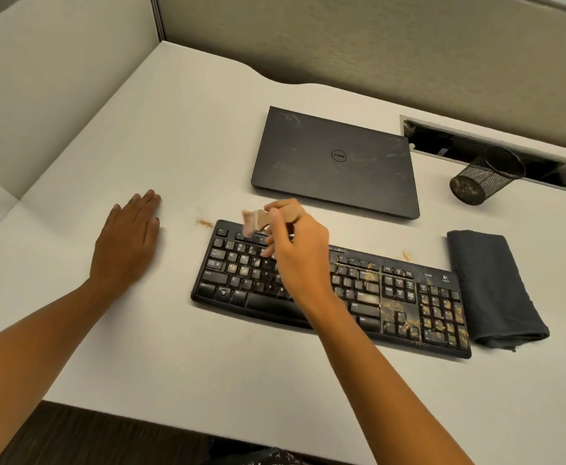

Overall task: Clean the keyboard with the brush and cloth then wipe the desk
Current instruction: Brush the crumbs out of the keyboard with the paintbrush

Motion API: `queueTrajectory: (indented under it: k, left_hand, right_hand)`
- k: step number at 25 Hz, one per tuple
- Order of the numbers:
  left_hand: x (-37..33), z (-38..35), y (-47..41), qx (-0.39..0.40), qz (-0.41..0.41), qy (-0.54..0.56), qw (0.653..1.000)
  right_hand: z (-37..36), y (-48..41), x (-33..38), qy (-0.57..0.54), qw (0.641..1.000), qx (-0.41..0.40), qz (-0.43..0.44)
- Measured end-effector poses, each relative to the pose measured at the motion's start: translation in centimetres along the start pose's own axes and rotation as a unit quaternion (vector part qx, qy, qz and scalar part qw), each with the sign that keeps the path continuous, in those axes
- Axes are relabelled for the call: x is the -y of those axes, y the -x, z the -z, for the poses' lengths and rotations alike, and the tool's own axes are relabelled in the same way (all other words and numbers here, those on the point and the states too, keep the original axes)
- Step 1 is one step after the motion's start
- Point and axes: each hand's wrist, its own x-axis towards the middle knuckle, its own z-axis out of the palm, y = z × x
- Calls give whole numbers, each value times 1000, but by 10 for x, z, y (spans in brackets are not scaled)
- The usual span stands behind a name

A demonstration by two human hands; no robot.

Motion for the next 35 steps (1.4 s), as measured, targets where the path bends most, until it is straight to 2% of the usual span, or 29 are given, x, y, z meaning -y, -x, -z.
queueTrajectory:
  k: [3, 7, 10, 13, 16, 18, 21, 25, 29, 32, 35]
  left_hand:
    - [-1, 1, 1, 0, 0, 4, 1000]
    - [-3, 4, 1, -3, -1, 11, 1000]
    - [-1, 2, 1, 0, -5, 3, 1000]
    - [1, 0, 0, 0, -4, -3, 1000]
    - [2, -2, -1, 0, -3, -8, 1000]
    - [2, -2, -1, 2, -3, -12, 1000]
    - [4, -2, -2, 3, -2, -13, 1000]
    - [4, -3, -1, 4, -3, -13, 1000]
    - [3, -1, -1, 3, -4, -8, 1000]
    - [0, 0, 0, 3, -1, -1, 1000]
    - [1, 0, -1, 2, -1, 0, 1000]
  right_hand:
    - [-33, -12, 8, 17, 998, 55, -2]
    - [-13, -13, -6, 28, 997, 52, -52]
    - [43, 0, -23, 63, 993, -23, -100]
    - [104, 8, -37, 144, 971, -118, -150]
    - [132, 8, -41, 210, 952, -179, -131]
    - [125, 7, -37, 195, 961, -171, -97]
    - [103, 5, -35, 183, 976, -104, -64]
    - [108, -2, -34, 206, 973, -43, -90]
    - [103, -2, -32, 206, 974, -58, -72]
    - [100, -1, -33, 219, 972, -26, -81]
    - [107, -2, -36, 231, 966, -75, -84]
